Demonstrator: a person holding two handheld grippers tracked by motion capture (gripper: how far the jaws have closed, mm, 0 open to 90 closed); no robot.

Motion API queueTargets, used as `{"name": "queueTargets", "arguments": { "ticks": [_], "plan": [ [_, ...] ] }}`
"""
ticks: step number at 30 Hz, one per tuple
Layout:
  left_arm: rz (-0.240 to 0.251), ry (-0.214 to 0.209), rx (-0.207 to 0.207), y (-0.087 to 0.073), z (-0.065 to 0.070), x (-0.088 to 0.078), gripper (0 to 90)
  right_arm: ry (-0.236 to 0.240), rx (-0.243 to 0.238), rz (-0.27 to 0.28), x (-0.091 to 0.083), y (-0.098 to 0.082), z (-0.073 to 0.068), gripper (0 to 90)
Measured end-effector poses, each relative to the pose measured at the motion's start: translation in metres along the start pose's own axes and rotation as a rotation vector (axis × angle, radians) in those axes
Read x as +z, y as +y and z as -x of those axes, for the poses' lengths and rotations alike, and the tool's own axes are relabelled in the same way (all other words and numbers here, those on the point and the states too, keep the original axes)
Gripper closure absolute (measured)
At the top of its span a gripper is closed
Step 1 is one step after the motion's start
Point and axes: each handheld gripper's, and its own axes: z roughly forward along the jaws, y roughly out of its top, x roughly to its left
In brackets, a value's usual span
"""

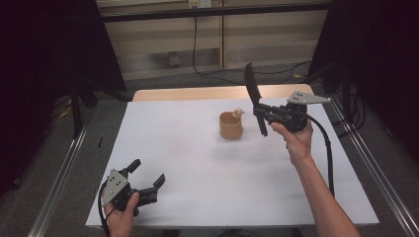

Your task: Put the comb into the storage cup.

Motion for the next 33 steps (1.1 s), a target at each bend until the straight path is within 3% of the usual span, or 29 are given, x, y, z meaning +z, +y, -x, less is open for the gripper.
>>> {"name": "queueTargets", "arguments": {
  "ticks": [7, 13, 33],
  "plan": [
    [-0.001, -0.004, 0.011, 0.000, -0.001, -0.001, 2.5, 0.012, -0.012, 0.006, 0.014, 0.011, -0.005, 72.9],
    [-0.002, 0.001, -0.005, 0.000, -0.001, -0.001, 2.5, 0.011, -0.010, 0.006, 0.025, 0.016, -0.005, 72.9],
    [-0.008, 0.001, -0.007, 0.000, -0.001, -0.002, 2.5, 0.013, -0.018, 0.011, 0.050, 0.025, -0.004, 72.9]
  ]
}}
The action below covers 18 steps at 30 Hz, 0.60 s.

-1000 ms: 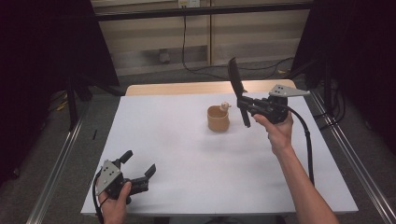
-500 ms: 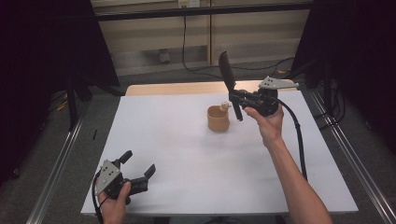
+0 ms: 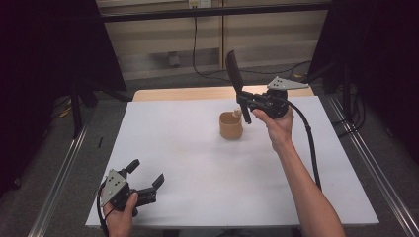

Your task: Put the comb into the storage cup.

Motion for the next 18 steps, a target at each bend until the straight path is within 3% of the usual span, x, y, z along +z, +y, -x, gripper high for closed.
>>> {"name": "queueTargets", "arguments": {
  "ticks": [5, 18],
  "plan": [
    [-0.002, -0.002, 0.007, 0.000, 0.000, 0.000, 2.5, -0.004, -0.007, -0.019, 0.009, -0.002, 0.000, 72.9],
    [0.007, -0.007, -0.004, 0.001, 0.001, 0.001, 2.5, 0.015, -0.022, -0.010, 0.034, 0.002, -0.003, 72.9]
  ]
}}
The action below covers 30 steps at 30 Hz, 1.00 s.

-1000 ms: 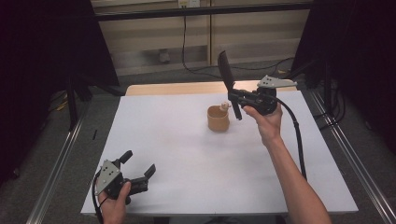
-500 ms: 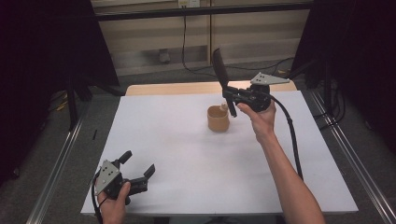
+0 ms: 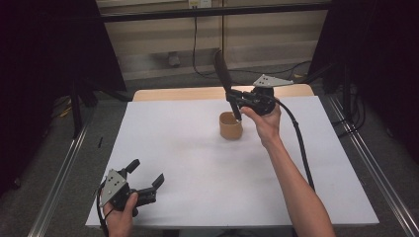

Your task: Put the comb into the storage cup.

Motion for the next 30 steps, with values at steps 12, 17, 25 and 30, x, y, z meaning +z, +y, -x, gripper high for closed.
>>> {"name": "queueTargets", "arguments": {
  "ticks": [12, 17, 25, 30],
  "plan": [
    [-0.007, 0.010, 0.004, -0.001, -0.001, -0.001, 2.5, -0.003, 0.027, -0.007, 0.016, -0.008, 0.010, 72.9],
    [-0.006, 0.007, 0.008, -0.001, -0.001, -0.001, 2.5, -0.004, 0.026, -0.007, 0.023, -0.011, 0.011, 72.9],
    [-0.009, 0.004, 0.010, -0.001, -0.001, 0.000, 2.5, -0.015, 0.028, -0.025, 0.032, -0.016, 0.013, 72.9],
    [-0.009, 0.002, 0.002, -0.002, -0.001, 0.000, 2.5, -0.018, 0.032, -0.033, 0.036, -0.021, 0.014, 72.9]
  ]
}}
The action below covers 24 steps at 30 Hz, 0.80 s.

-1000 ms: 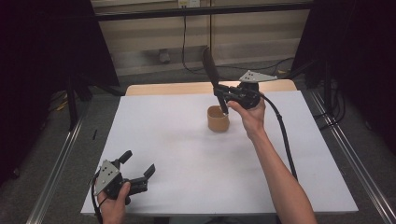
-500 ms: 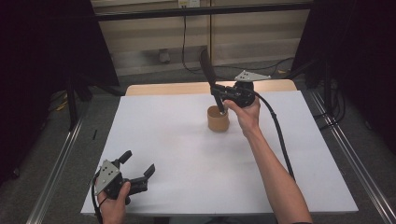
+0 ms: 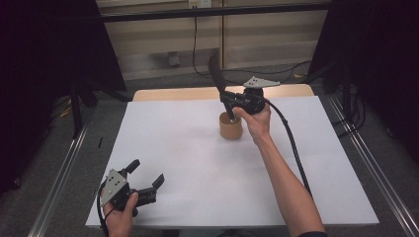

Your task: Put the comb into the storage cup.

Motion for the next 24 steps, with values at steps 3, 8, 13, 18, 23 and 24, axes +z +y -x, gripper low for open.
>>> {"name": "queueTargets", "arguments": {
  "ticks": [3, 8, 13, 18, 23, 24],
  "plan": [
    [-0.006, -0.003, 0.002, 0.000, 0.000, 0.000, 2.5, 0.000, -0.008, -0.014, 0.002, -0.002, -0.001, 72.9],
    [-0.003, -0.004, 0.001, 0.000, 0.000, 0.000, 2.5, -0.006, -0.014, -0.018, 0.005, -0.004, 0.000, 72.9],
    [-0.004, -0.004, 0.001, 0.000, 0.000, 0.000, 2.5, -0.009, -0.028, -0.026, 0.006, -0.008, 0.001, 72.9],
    [-0.005, 0.000, 0.004, 0.000, 0.000, 0.000, 2.5, -0.007, -0.039, -0.037, 0.009, -0.012, 0.001, 72.9],
    [-0.005, -0.002, 0.005, 0.000, 0.001, 0.000, 2.5, -0.006, -0.043, -0.047, 0.013, -0.016, 0.000, 72.9],
    [-0.005, -0.003, 0.003, 0.000, 0.000, 0.000, 2.5, -0.007, -0.042, -0.049, 0.013, -0.017, 0.000, 72.8]
  ]
}}
